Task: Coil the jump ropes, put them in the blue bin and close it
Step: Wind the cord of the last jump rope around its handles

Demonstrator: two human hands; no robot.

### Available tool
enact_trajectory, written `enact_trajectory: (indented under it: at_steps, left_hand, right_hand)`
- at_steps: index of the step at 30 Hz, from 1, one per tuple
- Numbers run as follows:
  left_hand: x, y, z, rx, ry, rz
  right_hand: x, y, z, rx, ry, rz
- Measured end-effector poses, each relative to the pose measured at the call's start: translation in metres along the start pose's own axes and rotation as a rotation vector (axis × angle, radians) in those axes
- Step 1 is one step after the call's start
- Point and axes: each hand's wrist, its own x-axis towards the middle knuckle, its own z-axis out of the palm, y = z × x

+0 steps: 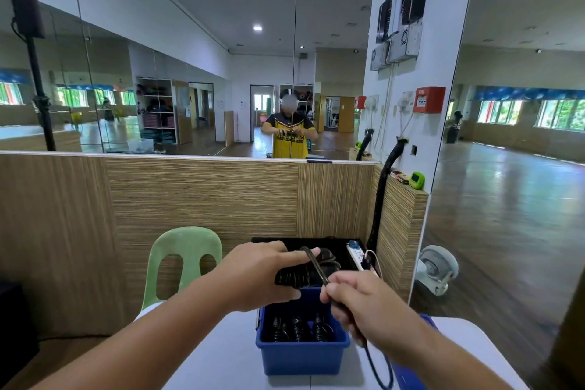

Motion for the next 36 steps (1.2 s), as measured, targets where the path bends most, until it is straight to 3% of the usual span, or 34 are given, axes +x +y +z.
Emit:
enact_trajectory:
  at_steps: [5, 9, 17, 21, 24, 30, 34, 36]
  left_hand:
    - [0.001, 0.000, -0.004, -0.201, 0.038, -0.048]
    - [0.000, 0.007, -0.005, -0.287, 0.079, -0.023]
    - [-0.013, 0.027, -0.004, -0.386, 0.111, 0.021]
    - [-0.020, 0.044, -0.012, -0.380, 0.086, 0.110]
    - [-0.027, 0.053, -0.018, -0.359, 0.051, 0.170]
    - [-0.032, 0.055, -0.027, -0.163, 0.018, 0.215]
    - [-0.035, 0.050, -0.027, -0.095, -0.071, 0.203]
    - [-0.037, 0.051, -0.025, -0.080, -0.122, 0.165]
  right_hand:
    - [-0.014, 0.032, 0.015, 0.166, 0.022, -0.067]
    - [-0.020, 0.055, 0.020, 0.157, 0.083, -0.149]
    - [-0.004, 0.088, -0.012, -0.445, 0.239, -0.326]
    - [0.015, 0.075, -0.035, -0.669, 0.157, -0.411]
    - [0.031, 0.062, -0.055, -0.690, 0.089, -0.446]
    - [0.058, 0.013, -0.081, -1.214, 0.002, -0.785]
    - [0.060, -0.032, -0.079, -1.380, -0.204, -0.760]
    - [0.061, -0.047, -0.072, -1.481, -0.289, -0.622]
